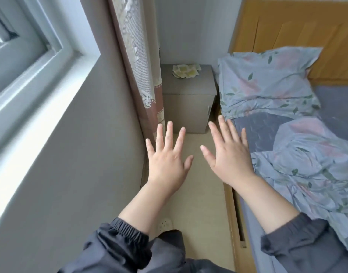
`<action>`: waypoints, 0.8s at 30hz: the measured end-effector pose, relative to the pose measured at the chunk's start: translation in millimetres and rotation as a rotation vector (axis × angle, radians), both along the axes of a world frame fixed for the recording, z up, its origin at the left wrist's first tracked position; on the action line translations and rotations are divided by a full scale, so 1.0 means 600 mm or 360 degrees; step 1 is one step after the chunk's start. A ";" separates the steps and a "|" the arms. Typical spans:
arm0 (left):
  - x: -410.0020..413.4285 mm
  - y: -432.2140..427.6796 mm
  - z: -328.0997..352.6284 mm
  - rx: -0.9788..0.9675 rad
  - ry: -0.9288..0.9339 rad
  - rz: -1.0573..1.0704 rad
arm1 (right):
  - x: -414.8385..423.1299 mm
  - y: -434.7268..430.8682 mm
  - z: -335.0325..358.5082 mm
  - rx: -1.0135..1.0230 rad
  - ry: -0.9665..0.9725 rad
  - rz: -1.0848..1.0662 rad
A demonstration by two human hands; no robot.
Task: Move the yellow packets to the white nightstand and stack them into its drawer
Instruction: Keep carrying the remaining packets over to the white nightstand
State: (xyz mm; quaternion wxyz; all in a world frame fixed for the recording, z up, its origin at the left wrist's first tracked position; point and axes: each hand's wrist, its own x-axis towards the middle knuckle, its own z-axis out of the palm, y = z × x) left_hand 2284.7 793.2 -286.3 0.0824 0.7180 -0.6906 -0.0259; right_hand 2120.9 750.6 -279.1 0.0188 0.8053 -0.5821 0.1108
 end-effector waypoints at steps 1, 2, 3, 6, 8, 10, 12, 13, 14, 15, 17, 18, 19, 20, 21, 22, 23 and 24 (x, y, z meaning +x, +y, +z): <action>0.014 -0.051 0.002 0.0009 0.0002 -0.0035 | 0.013 -0.046 0.005 0.0011 0.0007 -0.0037; 0.027 -0.099 0.007 0.0021 -0.0004 -0.0062 | 0.025 -0.089 0.010 0.0032 0.0009 -0.0066; 0.039 -0.144 0.012 0.0018 -0.0006 -0.0082 | 0.037 -0.129 0.015 0.0049 0.0001 -0.0102; 0.063 -0.283 0.030 -0.0005 -0.0003 -0.0140 | 0.062 -0.248 0.029 0.0060 -0.0011 -0.0195; 0.068 -0.363 0.035 -0.0008 -0.0011 -0.0181 | 0.068 -0.320 0.035 0.0092 -0.0019 -0.0241; 0.065 -0.436 0.033 0.0011 -0.0006 -0.0215 | 0.067 -0.389 0.033 0.0102 -0.0036 -0.0282; 0.061 -0.510 0.024 0.0024 -0.0007 -0.0240 | 0.063 -0.460 0.025 0.0105 -0.0034 -0.0296; 0.059 -0.547 0.019 0.0027 -0.0012 -0.0240 | 0.059 -0.497 0.020 0.0113 -0.0034 -0.0297; 0.055 -0.585 0.014 0.0029 -0.0017 -0.0231 | 0.055 -0.535 0.013 0.0124 -0.0037 -0.0295; 0.051 -0.624 0.007 0.0030 -0.0025 -0.0216 | 0.050 -0.576 0.006 0.0132 -0.0039 -0.0288; 0.039 -0.707 -0.010 0.0040 -0.0063 -0.0178 | 0.038 -0.662 -0.009 0.0142 -0.0043 -0.0266; 0.031 -0.752 -0.017 0.0047 -0.0073 -0.0152 | 0.031 -0.709 -0.015 0.0144 -0.0049 -0.0250; 0.023 -0.799 -0.023 0.0055 -0.0076 -0.0120 | 0.024 -0.758 -0.019 0.0148 -0.0057 -0.0233; 0.013 -0.846 -0.027 0.0064 -0.0071 -0.0083 | 0.019 -0.807 -0.022 0.0157 -0.0063 -0.0214; 0.004 -0.892 -0.028 0.0079 -0.0056 -0.0052 | 0.013 -0.858 -0.022 0.0172 -0.0061 -0.0191; -0.006 -0.935 -0.028 0.0101 -0.0036 -0.0031 | 0.008 -0.905 -0.022 0.0192 -0.0046 -0.0166; -0.014 -0.975 -0.028 0.0125 -0.0015 -0.0016 | 0.005 -0.947 -0.022 0.0210 -0.0026 -0.0142; -0.019 -1.013 -0.029 0.0136 0.0003 0.0003 | 0.002 -0.989 -0.022 0.0216 -0.0004 -0.0117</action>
